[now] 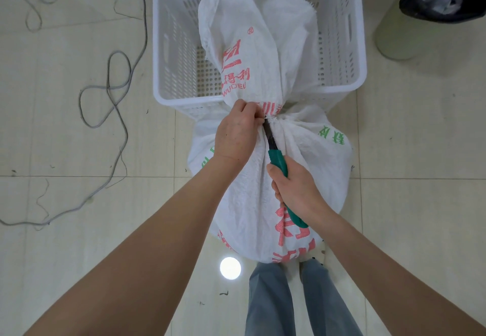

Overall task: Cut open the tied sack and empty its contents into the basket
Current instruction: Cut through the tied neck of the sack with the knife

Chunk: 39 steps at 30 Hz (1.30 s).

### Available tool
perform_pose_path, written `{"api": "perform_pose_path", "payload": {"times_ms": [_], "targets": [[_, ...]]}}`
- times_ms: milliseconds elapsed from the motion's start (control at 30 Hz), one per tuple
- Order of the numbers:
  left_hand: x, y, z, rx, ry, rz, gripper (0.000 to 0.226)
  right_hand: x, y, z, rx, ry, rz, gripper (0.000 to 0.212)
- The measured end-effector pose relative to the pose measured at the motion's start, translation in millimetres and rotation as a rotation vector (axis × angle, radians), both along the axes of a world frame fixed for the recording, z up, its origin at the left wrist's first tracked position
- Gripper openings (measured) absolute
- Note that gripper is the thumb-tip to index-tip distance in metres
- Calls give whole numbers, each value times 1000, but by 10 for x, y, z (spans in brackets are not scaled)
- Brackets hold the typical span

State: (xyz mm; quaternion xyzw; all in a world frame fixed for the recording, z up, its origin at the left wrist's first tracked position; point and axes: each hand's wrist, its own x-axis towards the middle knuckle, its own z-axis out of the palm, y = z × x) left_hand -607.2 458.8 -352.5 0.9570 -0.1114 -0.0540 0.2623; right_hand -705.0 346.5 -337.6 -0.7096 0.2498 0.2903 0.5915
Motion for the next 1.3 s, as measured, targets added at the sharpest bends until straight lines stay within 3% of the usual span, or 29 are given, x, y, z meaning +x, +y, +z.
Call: {"api": "perform_pose_path", "payload": {"times_ms": [367,700,1300], "targets": [[-5,1,9,-13,27,41,10,10,57,3,-232,-81,142,14],[-26,-8,55,22,-27,14,11,106,78,93,-207,-21,117,15],[-21,-35,134,-5,70,101,11,177,80,145,-159,12,73,28]]}}
